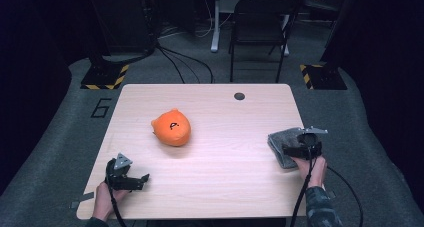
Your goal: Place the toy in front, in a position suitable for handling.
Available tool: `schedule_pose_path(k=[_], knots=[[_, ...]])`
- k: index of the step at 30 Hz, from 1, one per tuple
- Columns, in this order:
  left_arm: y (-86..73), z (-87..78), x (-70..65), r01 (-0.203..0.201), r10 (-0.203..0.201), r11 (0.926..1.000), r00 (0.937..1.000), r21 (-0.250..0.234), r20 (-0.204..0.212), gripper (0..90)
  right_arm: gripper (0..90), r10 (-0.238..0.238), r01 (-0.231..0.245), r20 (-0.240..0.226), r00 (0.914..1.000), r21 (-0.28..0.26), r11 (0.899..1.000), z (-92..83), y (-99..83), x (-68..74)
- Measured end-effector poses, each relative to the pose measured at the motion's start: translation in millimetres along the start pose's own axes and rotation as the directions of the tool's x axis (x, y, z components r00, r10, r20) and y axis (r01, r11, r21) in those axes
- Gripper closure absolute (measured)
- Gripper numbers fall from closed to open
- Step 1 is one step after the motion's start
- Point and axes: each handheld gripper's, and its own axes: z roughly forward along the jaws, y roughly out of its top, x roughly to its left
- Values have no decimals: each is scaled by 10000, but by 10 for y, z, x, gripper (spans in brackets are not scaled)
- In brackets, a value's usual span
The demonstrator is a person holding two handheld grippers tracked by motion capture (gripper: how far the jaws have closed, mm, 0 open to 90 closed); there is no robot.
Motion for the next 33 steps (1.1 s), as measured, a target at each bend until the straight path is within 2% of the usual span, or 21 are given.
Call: schedule_pose_path(k=[2, 4, 5, 7, 8, 9, 10, 12, 13, 14, 17, 19, 23, 26, 30, 33], knots=[[-1, 9, 2, -25, 25, 9999, 10000, -99, -3, 2, 50, -239, 232, -424, 9988, -180, 9996, -119, -8, 46], [-2, 8, 12, -124, 124, 9999, 9999, -101, 63, 2, 30, -609, 598, -616, 9962, -192, 9980, -200, -37, 96], [-3, -7, 34, -292, 291, 9996, 9992, 26, 272, 3, 29, -683, 669, -730, 9950, -213, 9975, -228, -52, 119], [0, -3, 56, -460, 460, 9989, 9981, 8, 416, 0, 19, -1036, 1022, -890, 9906, -197, 9946, -305, -101, 175], [18, -15, 76, -663, 649, 9975, 9963, 245, 570, 0, 19, -1051, 1034, -979, 9896, -226, 9944, -333, -116, 191], [36, -23, 102, -702, 683, 9973, 9949, 234, 748, 0, 16, -1111, 1093, -1085, 9879, -224, 9938, -372, -136, 208], [48, -28, 120, -579, 570, 9983, 9945, 85, 881, 0, 12, -1377, 1347, -1193, 9833, -324, 9904, -422, -157, 213], [103, -66, 187, -465, 508, 9981, 9926, -413, 1104, 0, 13, -1458, 1414, -1320, 9805, -418, 9891, -487, -188, 230], [132, -80, 208, -508, 560, 9975, 9923, -495, 1109, 0, 13, -1513, 1455, -1435, 9780, -505, 9881, -522, -211, 235], [184, -96, 240, -547, 622, 9961, 9918, -688, 1115, 0, 13, -1664, 1604, -1482, 9749, -514, 9857, -537, -224, 227], [335, -132, 338, -559, 693, 9931, 9889, -1031, 1317, 0, 12, -1731, 1670, -1550, 9726, -515, 9846, -575, -281, 219], [438, -134, 392, -482, 656, 9913, 9875, -1221, 1432, 0, 12, -1598, 1545, -1553, 9749, -452, 9870, -580, -313, 214], [653, -124, 477, -623, 811, 9885, 9875, -1381, 1348, 0, 14, -1614, 1573, -1652, 9730, -376, 9868, -587, -345, 205], [810, -114, 536, -546, 790, 9864, 9846, -1552, 1559, 0, 16, -1564, 1525, -1644, 9739, -366, 9876, -576, -346, 194], [1043, -64, 582, -709, 969, 9836, 9832, -1657, 1545, 0, 18, -1514, 1472, -1644, 9747, -375, 9884, -566, -333, 208], [1213, -10, 580, -905, 1219, 9790, 9781, -1827, 1685, 0, 19, -1635, 1593, -1645, 9727, -380, 9865, -560, -325, 224]])
